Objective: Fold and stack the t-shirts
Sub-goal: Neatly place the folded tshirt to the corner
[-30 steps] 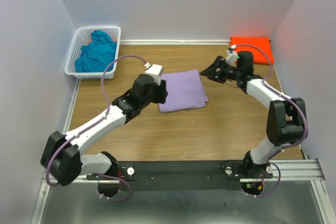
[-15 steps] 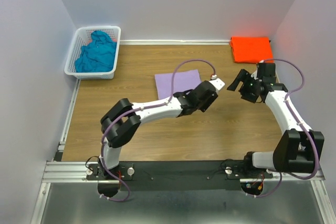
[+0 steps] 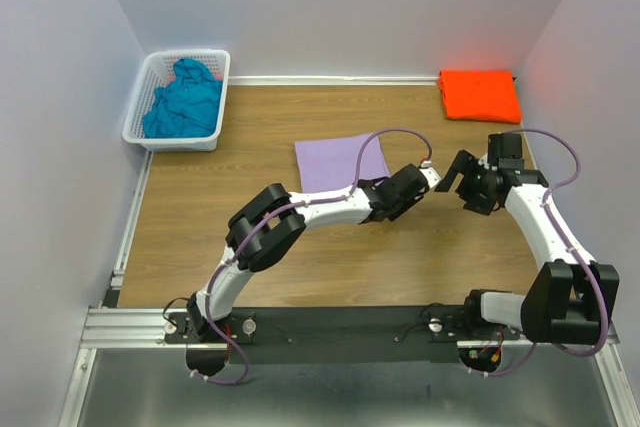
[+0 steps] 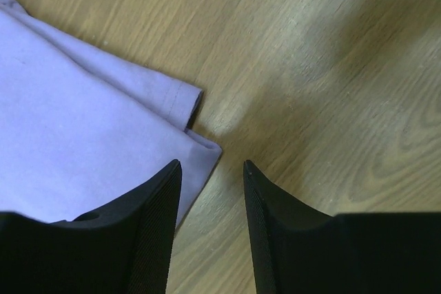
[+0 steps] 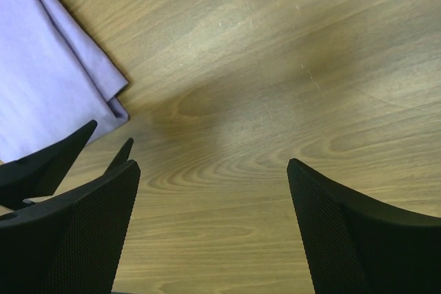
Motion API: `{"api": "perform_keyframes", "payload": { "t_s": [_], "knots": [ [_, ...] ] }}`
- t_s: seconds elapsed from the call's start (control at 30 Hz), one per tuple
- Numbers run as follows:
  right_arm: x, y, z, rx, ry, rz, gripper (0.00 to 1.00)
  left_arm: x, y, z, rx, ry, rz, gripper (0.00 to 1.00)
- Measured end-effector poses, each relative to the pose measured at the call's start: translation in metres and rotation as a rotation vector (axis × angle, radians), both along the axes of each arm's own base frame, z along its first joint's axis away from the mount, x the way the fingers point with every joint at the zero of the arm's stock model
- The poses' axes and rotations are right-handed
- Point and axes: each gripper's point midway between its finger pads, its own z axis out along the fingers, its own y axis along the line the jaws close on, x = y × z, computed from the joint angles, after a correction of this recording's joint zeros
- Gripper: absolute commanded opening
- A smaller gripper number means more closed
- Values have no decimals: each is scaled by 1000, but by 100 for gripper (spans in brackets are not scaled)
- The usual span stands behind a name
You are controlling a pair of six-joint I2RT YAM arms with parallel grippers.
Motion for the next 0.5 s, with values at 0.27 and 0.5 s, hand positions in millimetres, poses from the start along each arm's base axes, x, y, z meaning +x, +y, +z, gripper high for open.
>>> {"api": "perform_keyframes", "payload": {
  "t_s": [0.27,0.5],
  "knots": [
    [-6,0,-6,1,22,2,94,1,6,-16,57,8,5,46],
    [-6,4,-7,13,27,23,94,5,9,-21,75,-9,25,40]
  ]
}}
